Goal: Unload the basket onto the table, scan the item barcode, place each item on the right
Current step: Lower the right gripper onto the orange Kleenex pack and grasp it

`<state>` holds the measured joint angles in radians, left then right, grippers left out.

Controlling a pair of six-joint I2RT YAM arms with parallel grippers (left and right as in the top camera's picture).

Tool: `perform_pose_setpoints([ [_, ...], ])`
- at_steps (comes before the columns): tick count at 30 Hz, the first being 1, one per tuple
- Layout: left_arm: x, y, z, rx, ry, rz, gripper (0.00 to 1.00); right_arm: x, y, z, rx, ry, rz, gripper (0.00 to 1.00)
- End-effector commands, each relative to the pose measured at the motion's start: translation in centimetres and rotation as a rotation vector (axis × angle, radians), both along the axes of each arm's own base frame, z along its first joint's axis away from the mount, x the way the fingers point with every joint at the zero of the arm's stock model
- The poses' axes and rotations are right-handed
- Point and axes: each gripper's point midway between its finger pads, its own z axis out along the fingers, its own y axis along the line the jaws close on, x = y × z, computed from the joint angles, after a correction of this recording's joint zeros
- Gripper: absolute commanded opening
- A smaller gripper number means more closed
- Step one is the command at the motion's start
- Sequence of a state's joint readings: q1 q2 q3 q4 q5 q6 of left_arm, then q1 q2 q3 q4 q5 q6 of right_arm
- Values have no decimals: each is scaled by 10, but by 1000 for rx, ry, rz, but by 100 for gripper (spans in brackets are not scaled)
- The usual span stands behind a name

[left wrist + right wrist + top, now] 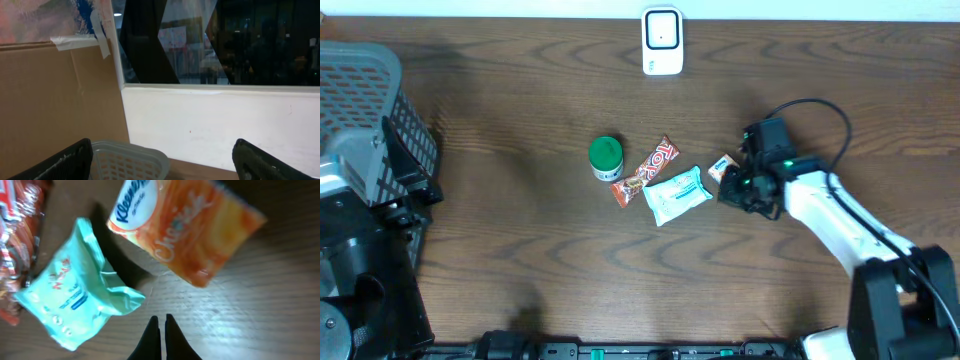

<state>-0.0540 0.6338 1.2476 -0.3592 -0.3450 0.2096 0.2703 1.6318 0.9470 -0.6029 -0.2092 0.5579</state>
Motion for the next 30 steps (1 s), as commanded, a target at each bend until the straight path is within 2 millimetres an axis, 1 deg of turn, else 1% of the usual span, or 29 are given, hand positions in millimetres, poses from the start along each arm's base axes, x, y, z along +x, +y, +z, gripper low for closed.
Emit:
perform_pose_setpoints([
  [1, -3, 0, 2, -5, -12, 0, 89, -2, 4, -17, 2, 28, 21, 1],
  [3, -3, 0, 2, -5, -12, 0, 89, 2, 1, -23, -17, 25, 15, 2],
  [6, -3, 0, 2, -5, -12, 0, 89, 12, -15, -33, -98, 2, -17, 1],
  [8, -3, 0, 2, -5, -12, 0, 89, 18, -29, -35, -149, -19, -48, 2],
  [13, -3, 0, 2, -5, -11, 0, 89, 38, -59, -31, -233, -84, -128, 1],
  [15, -2, 0, 1, -5, -9, 0, 89, 43, -66, -28, -234, -93, -150, 2],
  [17, -2, 0, 1, -5, -9, 0, 89, 45, -68, -25, -219, -86, -161, 1],
  [19, -2, 0, 1, -5, -9, 0, 89, 41, -61, -19, -162, -54, -144, 1],
  [20, -2, 0, 1, -5, -9, 0, 89, 39, -54, -14, -124, -36, -115, 4],
  [22, -2, 0, 1, -5, -9, 0, 89, 32, -44, 0, -74, 0, -70, 25],
  [23, -2, 0, 1, -4, -8, 0, 89, 27, -43, 8, -69, 23, -63, 36],
  [24, -2, 0, 1, -5, -8, 0, 89, 24, -43, 16, -74, 37, -50, 45],
  [25, -2, 0, 1, -5, -8, 0, 89, 22, -42, 26, -81, 44, -28, 60],
  [26, -2, 0, 1, -5, -8, 0, 89, 22, -41, 38, -92, 36, 15, 93],
  [27, -2, 0, 1, -5, -8, 0, 89, 23, -39, 49, -104, 20, 67, 99],
  [28, -2, 0, 1, -5, -8, 0, 89, 26, -36, 62, -119, -8, 152, 99],
  [30, -2, 0, 1, -5, -9, 0, 89, 34, -34, 77, -155, -58, 240, 99],
])
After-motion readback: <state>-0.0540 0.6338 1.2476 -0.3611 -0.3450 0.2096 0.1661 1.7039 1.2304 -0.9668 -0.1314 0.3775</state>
